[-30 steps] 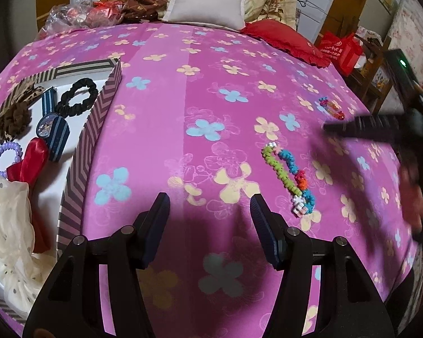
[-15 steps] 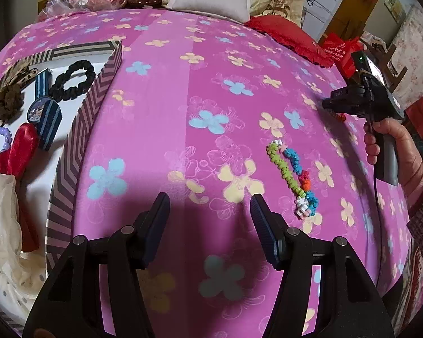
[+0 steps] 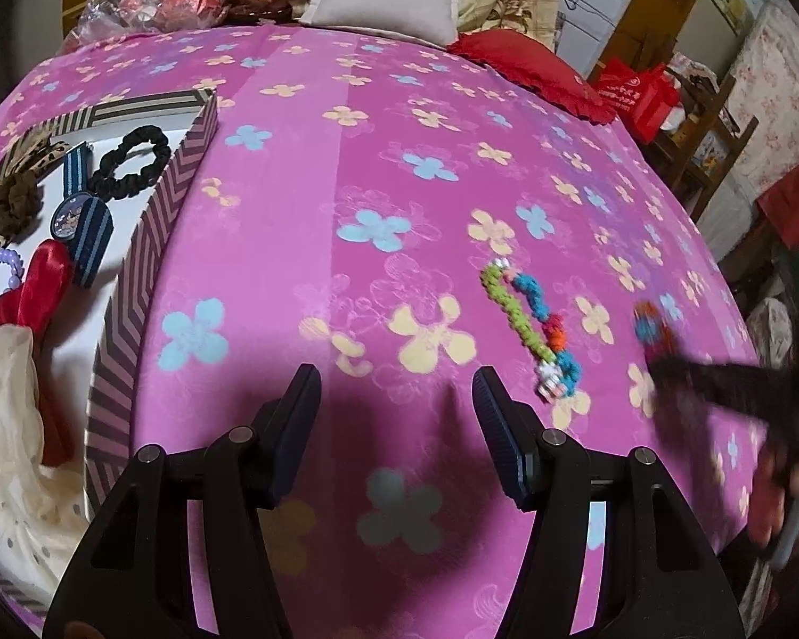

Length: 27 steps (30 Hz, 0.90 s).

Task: Organize jewelry
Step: 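Grasp the green-blue beaded bracelet with the left tool while the right tool holds the amber bracelet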

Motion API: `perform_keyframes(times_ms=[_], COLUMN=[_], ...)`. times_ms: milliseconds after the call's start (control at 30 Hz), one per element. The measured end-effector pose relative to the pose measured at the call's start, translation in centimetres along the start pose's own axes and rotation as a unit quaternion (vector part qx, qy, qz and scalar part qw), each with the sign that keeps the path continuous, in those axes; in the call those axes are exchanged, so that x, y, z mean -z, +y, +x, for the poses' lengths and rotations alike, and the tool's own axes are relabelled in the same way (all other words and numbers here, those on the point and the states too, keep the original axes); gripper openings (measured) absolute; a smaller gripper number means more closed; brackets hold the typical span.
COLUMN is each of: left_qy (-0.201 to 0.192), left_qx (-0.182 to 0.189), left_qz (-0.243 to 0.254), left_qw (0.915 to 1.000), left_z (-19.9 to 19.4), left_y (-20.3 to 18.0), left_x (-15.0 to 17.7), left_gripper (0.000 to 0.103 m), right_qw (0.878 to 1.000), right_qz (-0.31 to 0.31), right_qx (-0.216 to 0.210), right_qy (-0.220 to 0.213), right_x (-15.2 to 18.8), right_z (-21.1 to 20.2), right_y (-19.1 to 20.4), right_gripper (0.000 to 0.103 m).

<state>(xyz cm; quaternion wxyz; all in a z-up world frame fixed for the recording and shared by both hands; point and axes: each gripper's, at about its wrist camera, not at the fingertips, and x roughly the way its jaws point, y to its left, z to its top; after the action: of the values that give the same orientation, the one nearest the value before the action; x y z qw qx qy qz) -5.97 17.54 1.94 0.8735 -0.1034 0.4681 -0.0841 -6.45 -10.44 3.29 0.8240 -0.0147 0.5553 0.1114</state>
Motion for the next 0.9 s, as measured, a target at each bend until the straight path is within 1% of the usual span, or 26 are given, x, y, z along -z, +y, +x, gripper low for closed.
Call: perform_keyframes(times_ms=[67, 133, 200, 267, 333, 400, 433, 533, 733, 767, 800, 833, 867, 900], left_qy=[0.005, 0.021, 0.038, 0.038, 0.035, 0.044, 0.049, 0.06, 0.082, 0.081, 0.079, 0.079, 0.078, 0.077], left_qx=[0.003, -0.004, 0.014, 0.014, -0.004, -0.021, -0.023, -0.024, -0.057, -0.065, -0.073, -0.081, -0.086, -0.085], left_qz=[0.0, -0.006, -0.022, -0.022, -0.011, 0.0, 0.002, 0.016, 0.071, 0.08, 0.088, 0.097, 0.102, 0.102], left_qw=[1.0, 0.9998, 0.999, 0.9989, 0.9993, 0.9988, 0.9986, 0.9978, 0.9925, 0.9913, 0.9903, 0.9888, 0.9879, 0.9882], left_z=[0.0, 0.3, 0.3, -0.1, -0.1, 0.8, 1.2, 2.6, 5.5, 5.9, 6.0, 6.2, 6.4, 6.5], left_y=[-0.4, -0.9, -1.3, -1.9, -2.8, -3.6, -3.8, -4.9, -7.3, -7.7, -7.9, -8.1, -8.2, -8.2], left_x=[0.6, 0.9, 0.9, 0.7, 0.2, -0.9, -1.2, -2.5, -3.5, -3.6, -3.6, -3.7, -3.9, -4.1], left_gripper=[0.059, 0.059, 0.059, 0.059, 0.059, 0.059, 0.059, 0.059, 0.059, 0.058, 0.052, 0.05, 0.045, 0.041], right_qw=[1.0, 0.999, 0.999, 0.998, 0.996, 0.993, 0.992, 0.989, 0.985, 0.984, 0.983, 0.983, 0.982, 0.982], right_qz=[-0.003, 0.001, 0.012, 0.025, 0.038, 0.046, 0.048, 0.049, 0.044, 0.044, 0.044, 0.043, 0.042, 0.042], right_qx=[0.008, 0.005, -0.008, -0.025, -0.046, -0.072, -0.079, -0.091, -0.107, -0.108, -0.11, -0.112, -0.114, -0.116], right_qy=[-0.021, -0.033, -0.046, -0.059, -0.072, -0.083, -0.088, -0.102, -0.129, -0.134, -0.138, -0.141, -0.143, -0.146], right_x=[1.9, 2.5, 3.0, 3.2, 3.4, 3.6, 3.8, 4.5, 5.4, 5.5, 5.7, 5.8, 5.9, 6.1], right_z=[-0.7, -0.8, -1.0, -1.1, -1.1, -1.0, -1.0, -1.2, -1.3, -1.3, -1.4, -1.4, -1.4, -1.4], right_y=[0.4, 0.1, -0.3, -0.8, -1.5, -1.8, -1.8, -2.0, -2.5, -2.6, -2.7, -2.8, -2.9, -3.0], right_gripper=[0.009, 0.009, 0.009, 0.009, 0.012, 0.017, 0.018, 0.018, 0.018, 0.018, 0.018, 0.018, 0.018, 0.018])
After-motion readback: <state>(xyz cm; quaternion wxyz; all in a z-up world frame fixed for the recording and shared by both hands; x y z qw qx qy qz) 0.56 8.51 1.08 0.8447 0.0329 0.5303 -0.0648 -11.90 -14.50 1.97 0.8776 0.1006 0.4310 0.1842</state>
